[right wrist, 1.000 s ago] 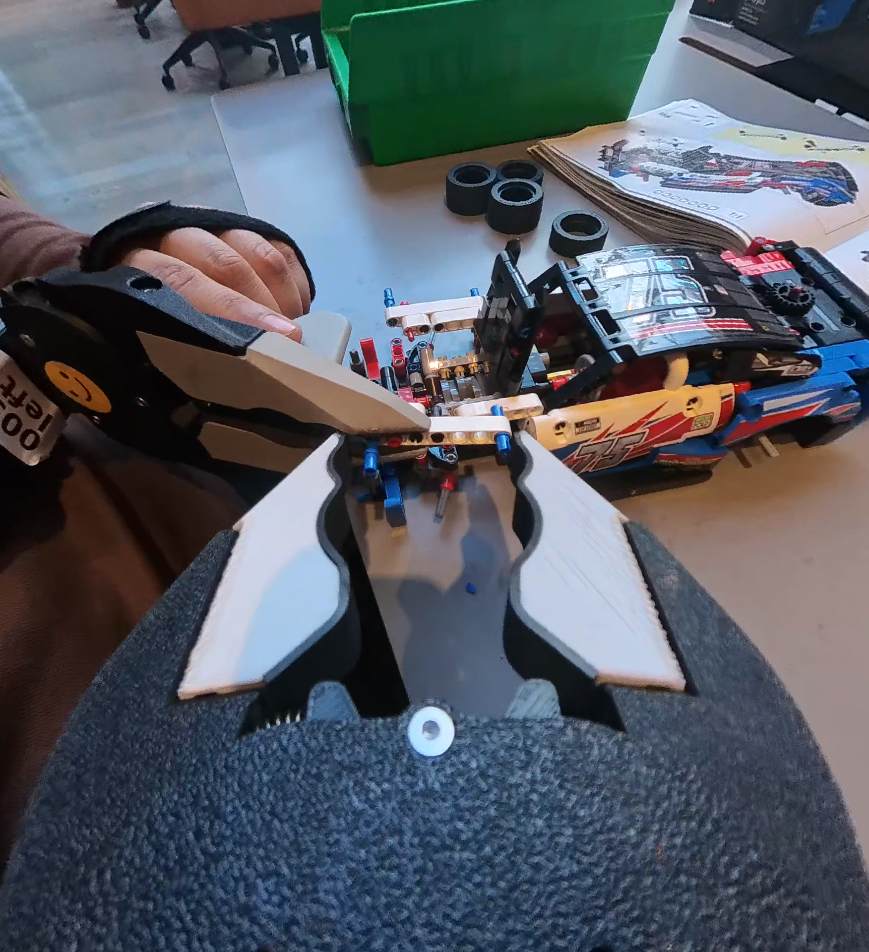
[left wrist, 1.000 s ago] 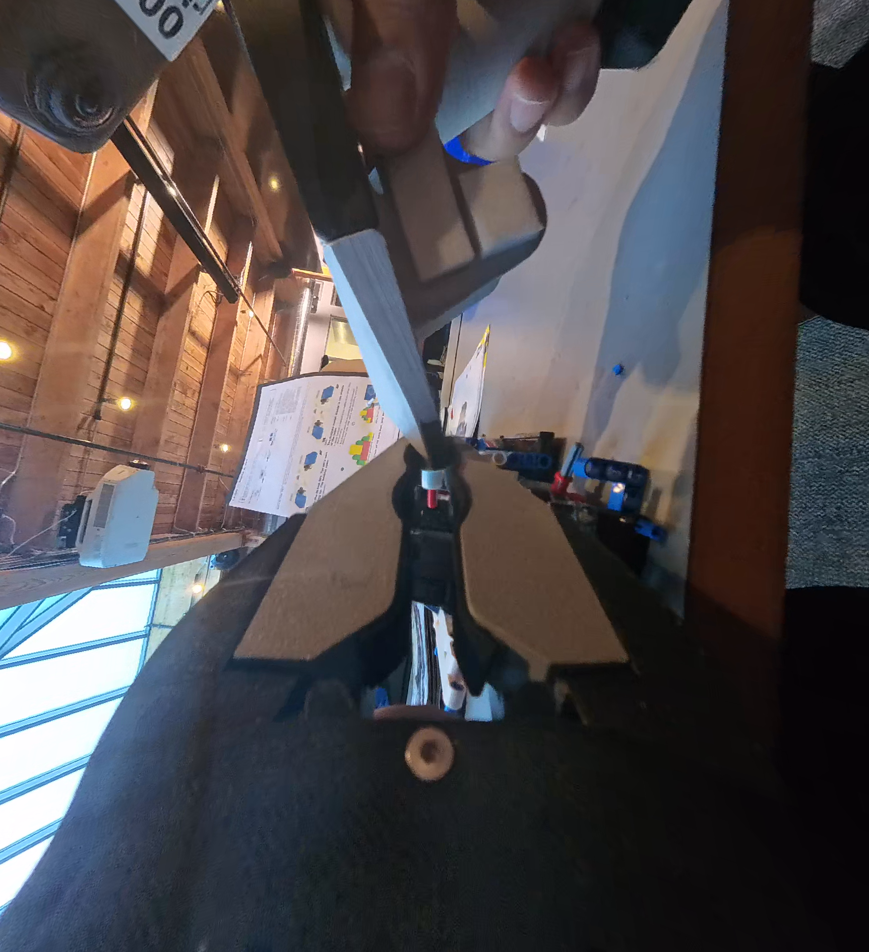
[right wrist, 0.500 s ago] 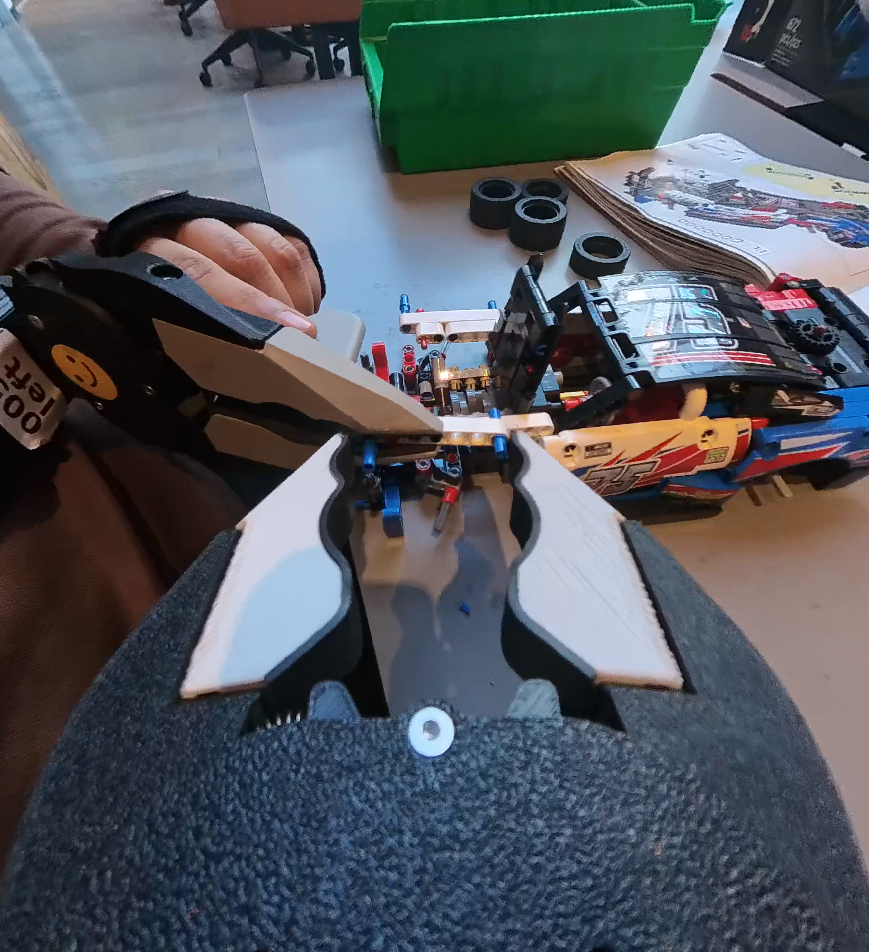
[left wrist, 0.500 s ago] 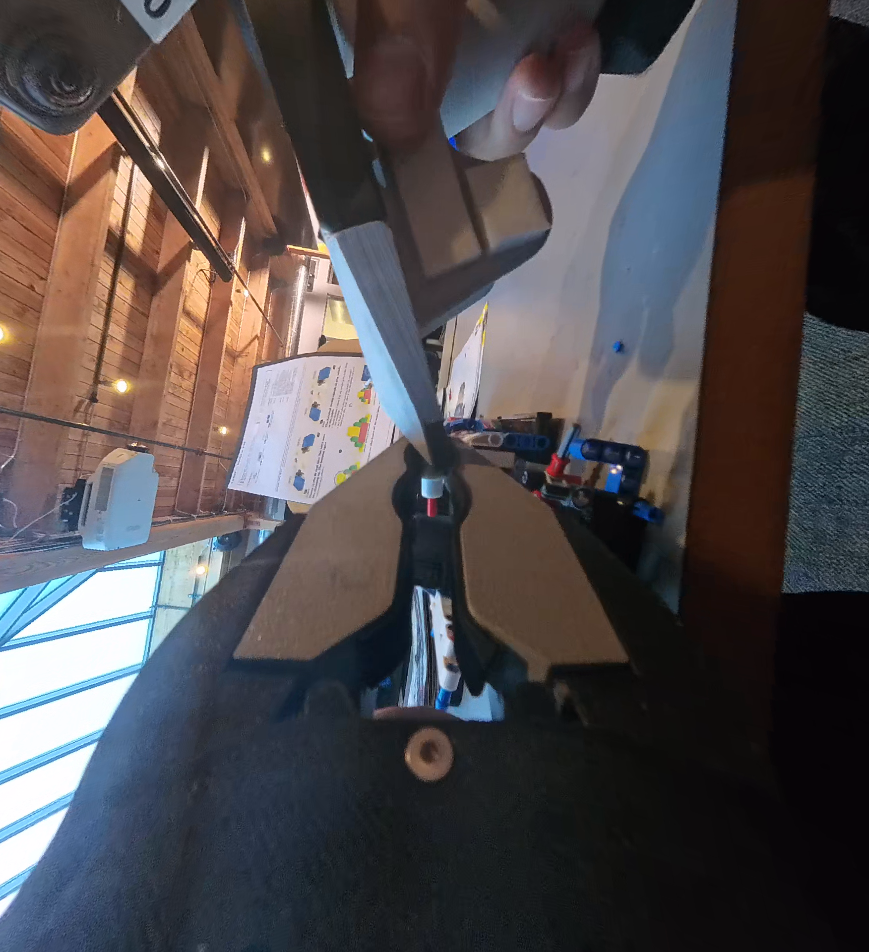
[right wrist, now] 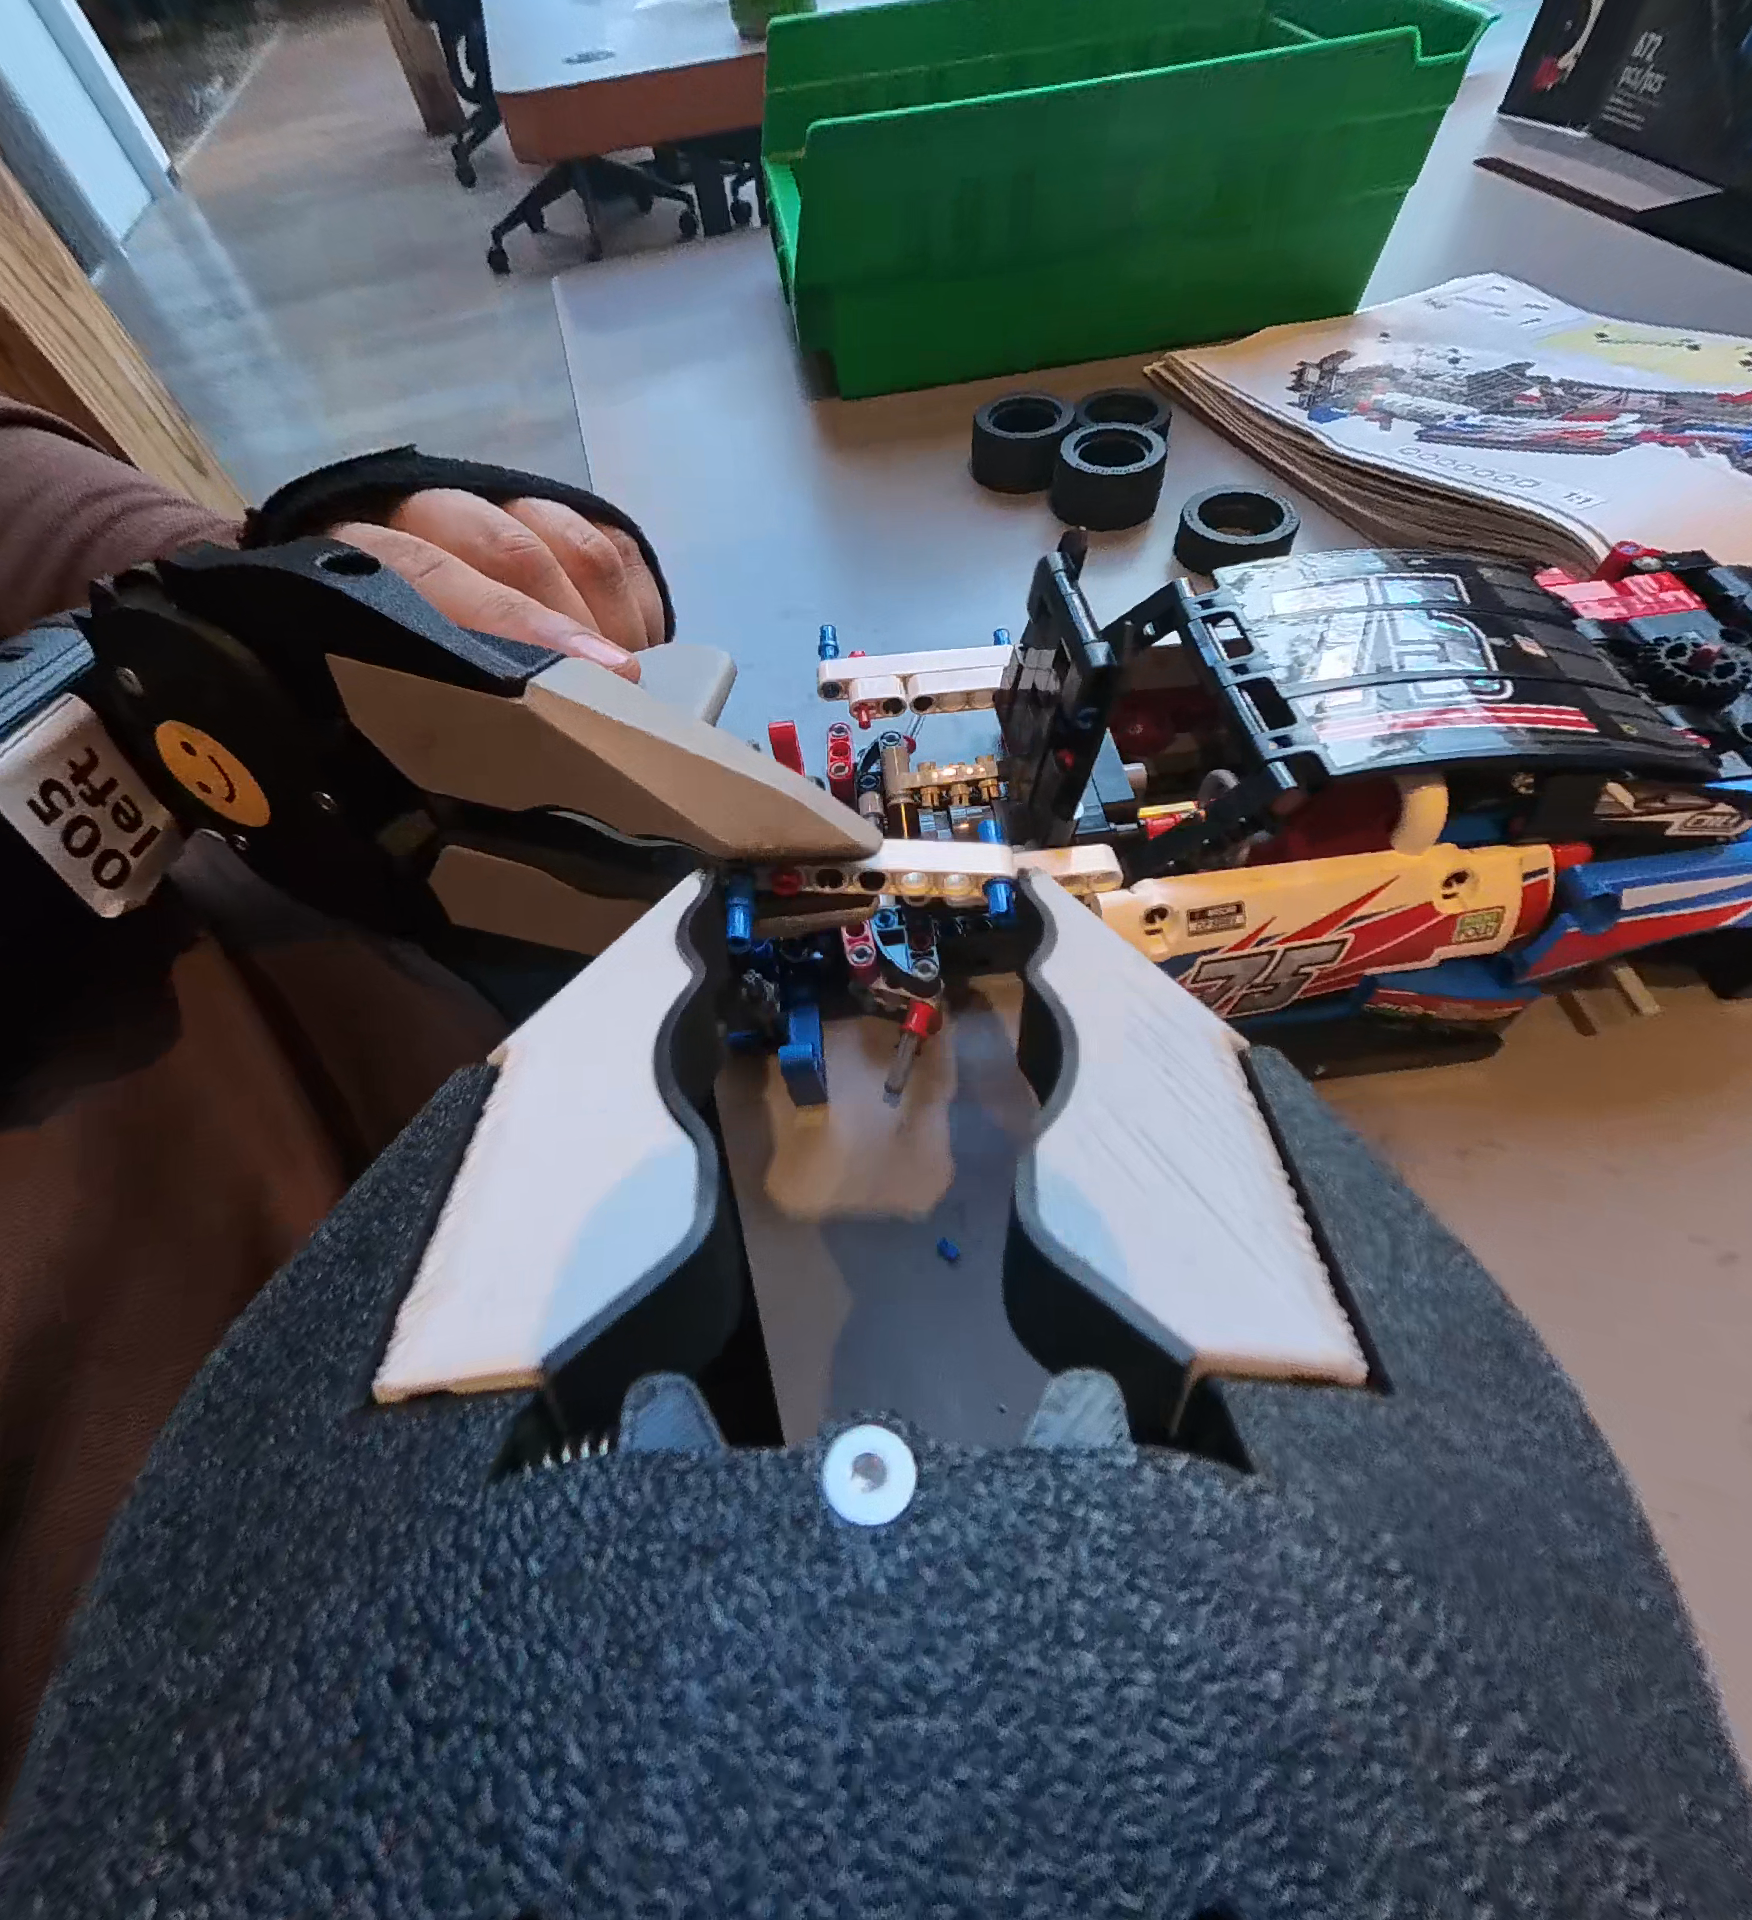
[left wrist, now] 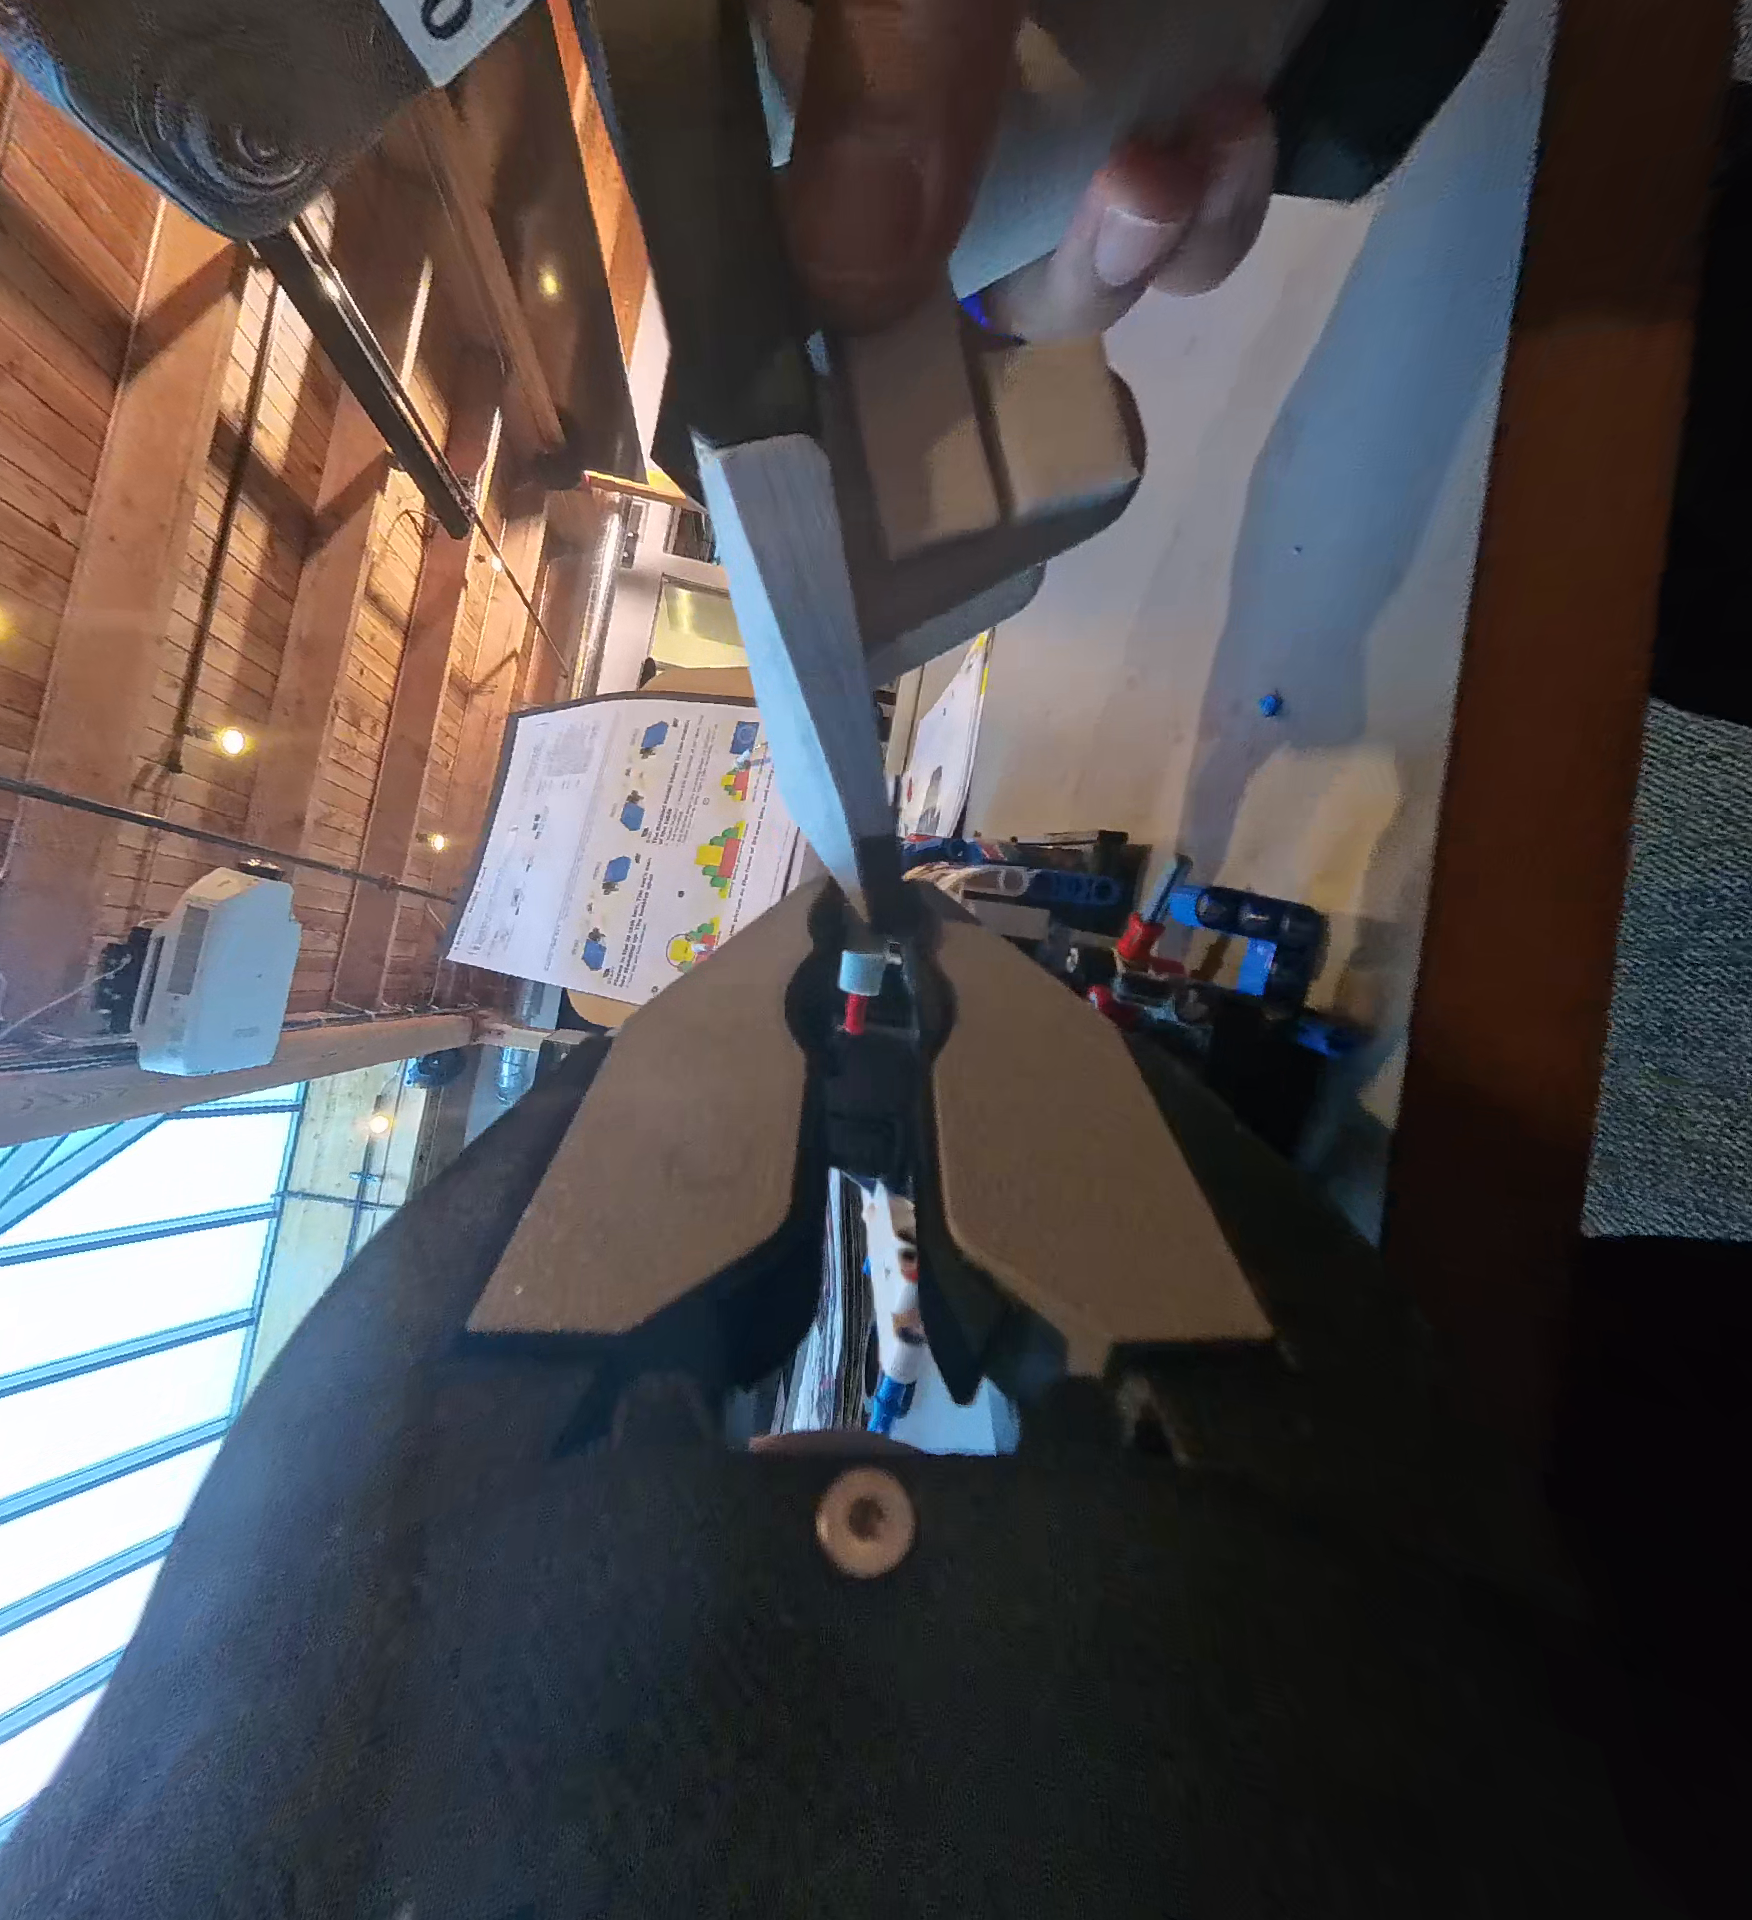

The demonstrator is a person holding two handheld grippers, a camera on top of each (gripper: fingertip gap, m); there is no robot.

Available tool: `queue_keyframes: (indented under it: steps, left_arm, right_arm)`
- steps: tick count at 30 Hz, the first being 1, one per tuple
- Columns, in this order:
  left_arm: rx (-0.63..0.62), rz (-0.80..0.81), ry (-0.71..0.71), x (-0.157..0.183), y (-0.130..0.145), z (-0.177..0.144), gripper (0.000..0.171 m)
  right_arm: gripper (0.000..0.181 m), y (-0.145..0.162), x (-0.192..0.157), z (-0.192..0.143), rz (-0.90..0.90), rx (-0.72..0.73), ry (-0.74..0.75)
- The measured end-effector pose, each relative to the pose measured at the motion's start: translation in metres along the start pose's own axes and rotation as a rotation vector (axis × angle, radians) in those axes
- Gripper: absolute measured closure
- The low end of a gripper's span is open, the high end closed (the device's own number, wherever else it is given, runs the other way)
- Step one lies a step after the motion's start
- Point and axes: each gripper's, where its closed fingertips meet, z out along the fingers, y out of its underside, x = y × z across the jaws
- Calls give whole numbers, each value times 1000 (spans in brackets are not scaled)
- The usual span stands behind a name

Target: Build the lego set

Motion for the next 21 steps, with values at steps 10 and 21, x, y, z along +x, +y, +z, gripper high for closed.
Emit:
queue_keyframes:
  steps: [10, 21]
  left_arm:
    - [12, -51, 10, 0, 7, -3, 165]
    - [7, 2, -6, 3, 5, -1, 166]
  right_arm:
    - [127, 2, 2, -3, 42, 21, -23]
    - [127, -1, 4, -2, 65, 49, -21]
